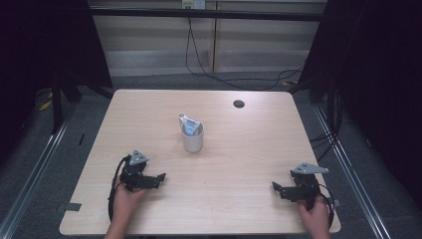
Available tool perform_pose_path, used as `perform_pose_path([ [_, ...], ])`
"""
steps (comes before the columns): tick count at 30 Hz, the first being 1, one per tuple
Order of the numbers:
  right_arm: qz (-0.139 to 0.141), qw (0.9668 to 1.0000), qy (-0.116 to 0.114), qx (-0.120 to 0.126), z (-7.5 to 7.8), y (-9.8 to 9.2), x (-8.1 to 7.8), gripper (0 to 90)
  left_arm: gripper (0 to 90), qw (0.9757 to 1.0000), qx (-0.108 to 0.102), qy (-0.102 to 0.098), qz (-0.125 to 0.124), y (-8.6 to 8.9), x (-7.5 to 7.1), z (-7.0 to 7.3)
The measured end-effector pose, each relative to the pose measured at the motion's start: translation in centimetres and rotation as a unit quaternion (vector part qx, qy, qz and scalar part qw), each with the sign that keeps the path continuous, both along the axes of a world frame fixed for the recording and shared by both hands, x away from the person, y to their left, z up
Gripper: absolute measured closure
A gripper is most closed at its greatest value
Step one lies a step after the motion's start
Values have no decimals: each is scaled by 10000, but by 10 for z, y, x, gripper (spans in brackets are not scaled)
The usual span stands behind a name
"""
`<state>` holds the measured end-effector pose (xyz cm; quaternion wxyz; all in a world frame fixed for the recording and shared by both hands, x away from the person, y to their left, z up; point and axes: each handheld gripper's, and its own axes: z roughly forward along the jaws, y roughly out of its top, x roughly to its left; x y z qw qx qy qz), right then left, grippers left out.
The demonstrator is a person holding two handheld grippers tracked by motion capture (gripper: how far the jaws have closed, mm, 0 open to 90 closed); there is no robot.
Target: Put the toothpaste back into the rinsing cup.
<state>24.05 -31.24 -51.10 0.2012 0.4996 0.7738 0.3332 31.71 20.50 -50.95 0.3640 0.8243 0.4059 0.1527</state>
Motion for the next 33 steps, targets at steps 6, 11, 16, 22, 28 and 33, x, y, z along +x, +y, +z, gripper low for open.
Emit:
perform_pose_path([
  [6,0,10000,1,0,0,0,0,129,73,9999,98,-24,2,-4,-1,-1],
  [11,-2,10000,0,-1,0,0,0,129,69,9998,178,-31,-37,-4,-2,-1],
  [16,2,10000,-1,-2,0,0,0,129,68,9998,201,-18,-29,-4,-2,0],
  [22,1,10000,0,-1,0,0,0,129,56,9998,201,-5,-12,-4,-2,0],
  [28,1,10000,-1,-1,0,0,0,129,54,9998,204,0,-9,-4,-2,0],
  [33,3,10000,-2,-3,0,0,0,129,54,9998,202,0,-8,-4,-2,0],
])
